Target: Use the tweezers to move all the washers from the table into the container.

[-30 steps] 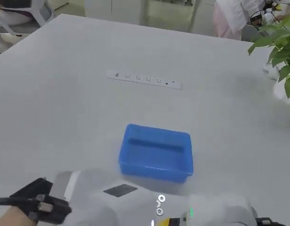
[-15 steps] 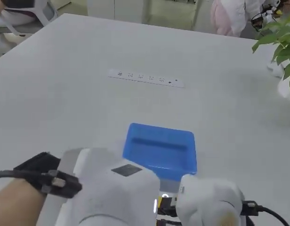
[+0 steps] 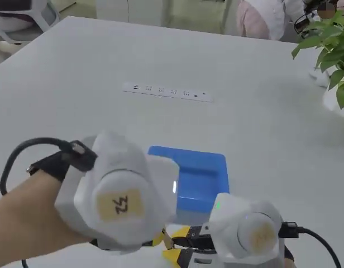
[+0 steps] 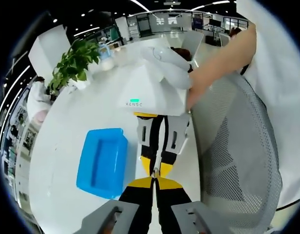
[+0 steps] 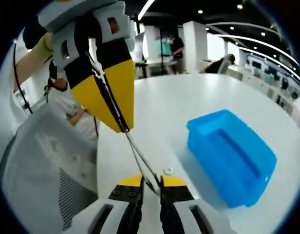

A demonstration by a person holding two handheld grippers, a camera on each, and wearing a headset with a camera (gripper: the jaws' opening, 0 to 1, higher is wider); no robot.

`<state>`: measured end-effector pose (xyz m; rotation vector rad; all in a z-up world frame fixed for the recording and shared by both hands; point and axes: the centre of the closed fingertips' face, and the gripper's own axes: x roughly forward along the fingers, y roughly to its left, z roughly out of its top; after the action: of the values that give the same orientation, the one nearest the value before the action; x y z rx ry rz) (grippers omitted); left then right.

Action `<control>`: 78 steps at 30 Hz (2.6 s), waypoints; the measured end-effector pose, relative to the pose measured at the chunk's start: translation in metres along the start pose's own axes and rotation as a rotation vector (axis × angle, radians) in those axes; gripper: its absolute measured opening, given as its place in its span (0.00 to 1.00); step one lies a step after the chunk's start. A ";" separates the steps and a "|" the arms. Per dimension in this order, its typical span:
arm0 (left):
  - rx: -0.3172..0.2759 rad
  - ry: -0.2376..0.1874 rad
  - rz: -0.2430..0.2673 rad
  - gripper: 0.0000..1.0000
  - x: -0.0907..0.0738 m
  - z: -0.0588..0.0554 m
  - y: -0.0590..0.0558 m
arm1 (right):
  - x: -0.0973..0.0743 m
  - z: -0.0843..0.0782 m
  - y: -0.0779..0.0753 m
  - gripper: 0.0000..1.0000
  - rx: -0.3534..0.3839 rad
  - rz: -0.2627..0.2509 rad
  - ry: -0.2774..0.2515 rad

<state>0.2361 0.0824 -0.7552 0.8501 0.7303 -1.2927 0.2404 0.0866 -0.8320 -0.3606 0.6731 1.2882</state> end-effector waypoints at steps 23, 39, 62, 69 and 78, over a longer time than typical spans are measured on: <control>0.084 0.064 -0.200 0.00 0.004 0.019 -0.018 | -0.011 -0.007 0.019 0.08 0.012 0.017 -0.009; 0.121 0.116 -0.190 0.00 0.004 0.019 -0.022 | -0.011 -0.006 0.021 0.08 0.003 0.025 -0.029; 0.082 0.079 -0.222 0.00 0.014 0.016 -0.027 | -0.013 0.002 0.025 0.07 -0.045 0.037 -0.036; -0.046 -0.025 -0.199 0.09 0.010 0.018 -0.026 | -0.013 0.001 0.025 0.05 -0.088 0.024 -0.027; -0.338 -0.286 0.004 0.36 -0.004 0.017 -0.015 | -0.013 0.000 0.024 0.05 -0.076 0.020 -0.028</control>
<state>0.2208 0.0689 -0.7451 0.3843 0.6911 -1.2113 0.2159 0.0834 -0.8207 -0.3979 0.6068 1.3385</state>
